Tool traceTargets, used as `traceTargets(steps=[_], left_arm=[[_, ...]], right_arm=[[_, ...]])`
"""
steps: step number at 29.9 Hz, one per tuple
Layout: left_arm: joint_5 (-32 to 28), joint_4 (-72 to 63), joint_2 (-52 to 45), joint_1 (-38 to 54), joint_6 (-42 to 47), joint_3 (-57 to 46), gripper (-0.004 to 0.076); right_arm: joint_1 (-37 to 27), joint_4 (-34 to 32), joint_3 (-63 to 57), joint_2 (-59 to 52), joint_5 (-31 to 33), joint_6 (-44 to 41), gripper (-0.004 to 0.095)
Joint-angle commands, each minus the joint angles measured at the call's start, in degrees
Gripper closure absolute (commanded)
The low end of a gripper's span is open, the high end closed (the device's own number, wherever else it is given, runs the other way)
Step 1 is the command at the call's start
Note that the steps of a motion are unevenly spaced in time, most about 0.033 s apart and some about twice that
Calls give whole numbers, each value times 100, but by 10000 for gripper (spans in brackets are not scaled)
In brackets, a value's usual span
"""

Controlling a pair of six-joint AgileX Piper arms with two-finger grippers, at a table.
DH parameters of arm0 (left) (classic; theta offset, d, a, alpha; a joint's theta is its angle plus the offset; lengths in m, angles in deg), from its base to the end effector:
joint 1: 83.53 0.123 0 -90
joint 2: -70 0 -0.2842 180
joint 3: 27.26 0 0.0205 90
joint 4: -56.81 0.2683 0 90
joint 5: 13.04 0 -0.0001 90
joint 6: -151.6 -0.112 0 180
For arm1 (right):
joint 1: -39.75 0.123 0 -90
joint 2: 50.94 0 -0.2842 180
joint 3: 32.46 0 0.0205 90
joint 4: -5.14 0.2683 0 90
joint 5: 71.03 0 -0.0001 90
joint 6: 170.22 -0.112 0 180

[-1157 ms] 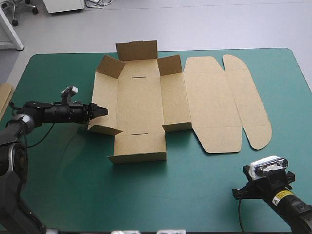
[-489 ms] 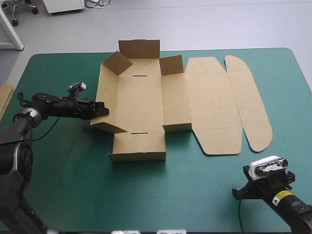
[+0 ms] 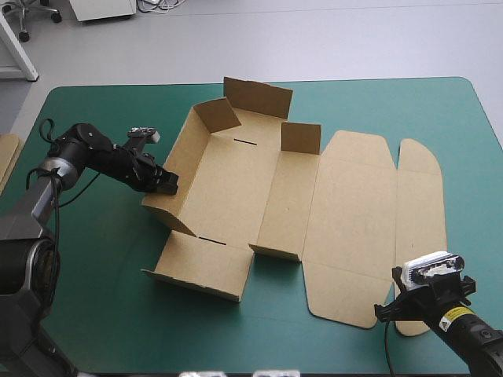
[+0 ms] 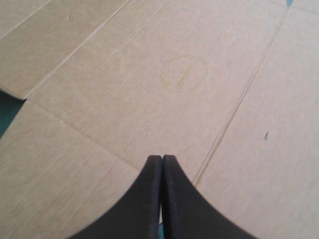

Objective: Fold the box

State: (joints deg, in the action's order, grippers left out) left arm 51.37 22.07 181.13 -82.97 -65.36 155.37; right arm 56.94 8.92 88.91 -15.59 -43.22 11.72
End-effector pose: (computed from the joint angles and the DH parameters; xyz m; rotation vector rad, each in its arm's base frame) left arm 0.3834 -0.0538 0.2283 0.5505 2.7081 -0.7002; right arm 0.1255 0.0424 0.2303 -0.3110 2.1099 0.2244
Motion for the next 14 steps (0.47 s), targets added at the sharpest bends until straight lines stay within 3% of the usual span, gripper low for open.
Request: traceTargets(steps=[1,8,14], left_arm=[[102,332,-620,-360,273,385,734],[157,1182,-1165,-1095,812,1264,734],[537,2913,-1234,-1972,1246,2223,734]], right_arm=[[-19,-1,159,54,-362,54,928],[-19,-1,159,54,-362,54,928],[-19,-1,327,54,-62,63,927]])
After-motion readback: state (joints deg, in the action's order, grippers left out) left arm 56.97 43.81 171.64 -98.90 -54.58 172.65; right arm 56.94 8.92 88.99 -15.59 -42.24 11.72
